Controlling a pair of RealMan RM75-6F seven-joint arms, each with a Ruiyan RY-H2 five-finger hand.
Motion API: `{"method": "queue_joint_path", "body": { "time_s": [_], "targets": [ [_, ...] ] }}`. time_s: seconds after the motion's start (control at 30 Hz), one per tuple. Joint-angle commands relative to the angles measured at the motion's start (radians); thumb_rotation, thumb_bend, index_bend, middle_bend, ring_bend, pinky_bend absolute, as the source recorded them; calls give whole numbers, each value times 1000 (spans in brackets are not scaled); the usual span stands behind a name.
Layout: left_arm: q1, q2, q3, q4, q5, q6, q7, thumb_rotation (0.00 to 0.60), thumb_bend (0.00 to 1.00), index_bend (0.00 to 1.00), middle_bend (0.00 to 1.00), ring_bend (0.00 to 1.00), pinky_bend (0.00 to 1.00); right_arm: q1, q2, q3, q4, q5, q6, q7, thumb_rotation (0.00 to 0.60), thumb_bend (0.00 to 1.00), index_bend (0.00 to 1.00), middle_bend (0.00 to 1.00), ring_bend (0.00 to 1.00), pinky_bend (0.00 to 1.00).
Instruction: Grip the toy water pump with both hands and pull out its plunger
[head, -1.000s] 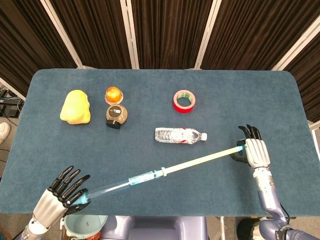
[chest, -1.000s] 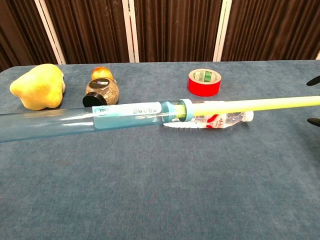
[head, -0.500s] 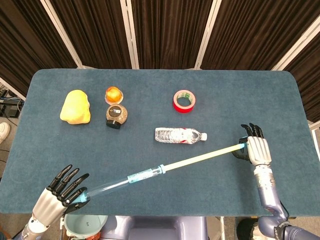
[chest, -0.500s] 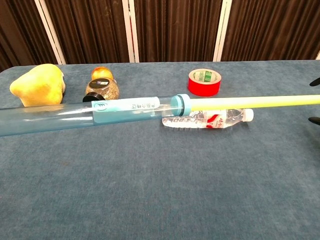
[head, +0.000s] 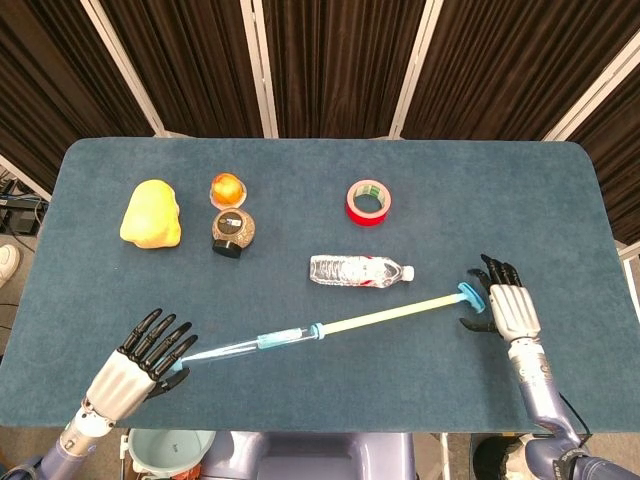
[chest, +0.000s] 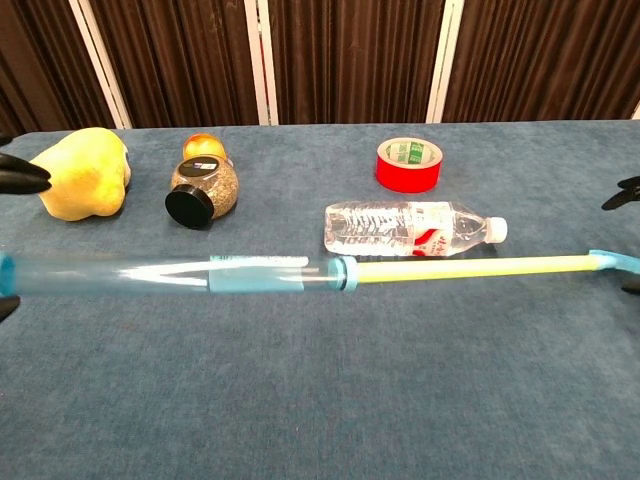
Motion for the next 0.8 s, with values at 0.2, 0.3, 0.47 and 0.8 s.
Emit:
{"method": "queue_joint_path", "body": {
  "time_s": [0.2, 0.3, 0.47, 0.8],
  "targets": [
    [38, -66, -11, 186, -133, -157, -88, 600, 193, 87, 116, 108, 151, -6, -16, -88, 81, -56, -47, -22, 600, 1, 0, 0, 0, 0],
    [40, -36, -8, 151, -156, -185, -128, 600, 173, 56, 81, 92, 151, -22, 64, -118, -39, -84, -33, -48, 600, 0, 0, 0, 0, 0],
    [58, 132, 4, -142, -204, -251, -144, 600, 149, 44, 38, 70, 150, -82, 159, -111, -244, -140, 155, -155, 600, 0, 0, 0, 0, 0],
    [82, 489, 86, -777, -207, -352, 50, 600, 126, 17, 32, 54, 146, -197, 269, -141, -494, -253, 413, -385, 600, 0, 0, 0, 0, 0]
  ]
}}
